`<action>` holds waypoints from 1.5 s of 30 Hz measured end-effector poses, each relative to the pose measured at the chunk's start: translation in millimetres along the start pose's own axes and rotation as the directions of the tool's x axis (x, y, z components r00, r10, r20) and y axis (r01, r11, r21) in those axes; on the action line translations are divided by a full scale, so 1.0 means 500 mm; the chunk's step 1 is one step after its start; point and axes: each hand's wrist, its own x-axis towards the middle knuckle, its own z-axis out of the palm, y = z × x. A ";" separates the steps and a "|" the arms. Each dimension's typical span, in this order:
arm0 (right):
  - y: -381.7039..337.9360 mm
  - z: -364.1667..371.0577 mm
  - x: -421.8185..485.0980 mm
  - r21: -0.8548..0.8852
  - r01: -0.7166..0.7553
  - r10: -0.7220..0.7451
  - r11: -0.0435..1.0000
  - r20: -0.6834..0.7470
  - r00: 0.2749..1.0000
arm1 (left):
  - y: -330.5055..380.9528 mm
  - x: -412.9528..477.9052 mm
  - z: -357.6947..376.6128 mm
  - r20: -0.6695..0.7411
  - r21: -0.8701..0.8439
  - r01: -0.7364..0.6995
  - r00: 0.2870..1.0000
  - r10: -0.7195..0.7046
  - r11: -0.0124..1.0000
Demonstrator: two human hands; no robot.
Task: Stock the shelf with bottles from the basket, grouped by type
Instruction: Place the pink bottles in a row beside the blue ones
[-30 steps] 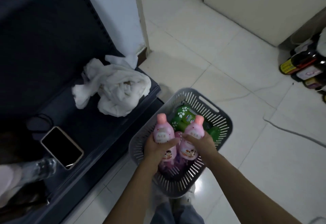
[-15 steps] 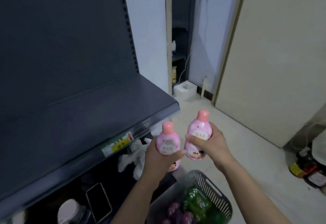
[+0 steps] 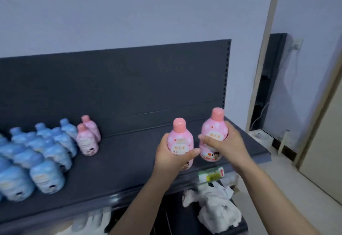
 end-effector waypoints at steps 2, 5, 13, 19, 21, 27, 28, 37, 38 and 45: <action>-0.020 0.082 0.001 -0.007 0.010 -0.010 1.000 0.034 0.999 | 0.001 0.005 -0.077 -0.030 0.000 -0.008 1.000 0.008 1.000; -0.047 0.214 -0.001 -0.016 0.010 -0.009 1.000 0.067 0.998 | -0.003 0.012 -0.198 -0.073 0.016 -0.005 0.997 0.006 1.000; -0.078 0.504 0.000 0.085 -0.035 0.019 0.996 0.180 0.983 | -0.023 0.029 -0.448 -0.116 0.101 0.008 0.993 0.004 0.995; -0.045 0.629 0.012 0.082 -0.140 0.104 0.987 0.341 0.934 | -0.081 0.037 -0.528 -0.170 0.116 0.091 0.983 -0.070 0.989; -0.027 0.660 0.017 0.072 -0.157 0.117 0.985 0.396 0.911 | -0.103 0.037 -0.543 -0.162 0.113 0.107 0.983 -0.088 0.988; 0.014 0.728 0.028 -0.023 -0.186 0.172 0.982 0.502 0.848 | -0.162 0.036 -0.574 -0.221 0.091 0.187 0.961 -0.163 0.978; 0.016 0.737 0.031 -0.040 -0.181 0.176 0.983 0.508 0.843 | -0.170 0.037 -0.578 -0.226 0.099 0.195 0.959 -0.169 0.976; 0.044 0.774 0.042 0.034 -0.120 0.079 0.992 0.575 0.814 | -0.207 0.038 -0.578 -0.290 0.215 0.197 0.948 -0.131 0.956; 0.053 0.769 0.045 0.040 -0.113 0.066 0.993 0.601 0.797 | -0.215 0.035 -0.574 -0.323 0.231 0.197 0.939 -0.116 0.953; 0.114 0.736 0.056 -0.044 -0.158 0.147 0.986 0.668 0.729 | -0.224 0.025 -0.523 -0.546 0.150 0.202 0.833 -0.089 0.968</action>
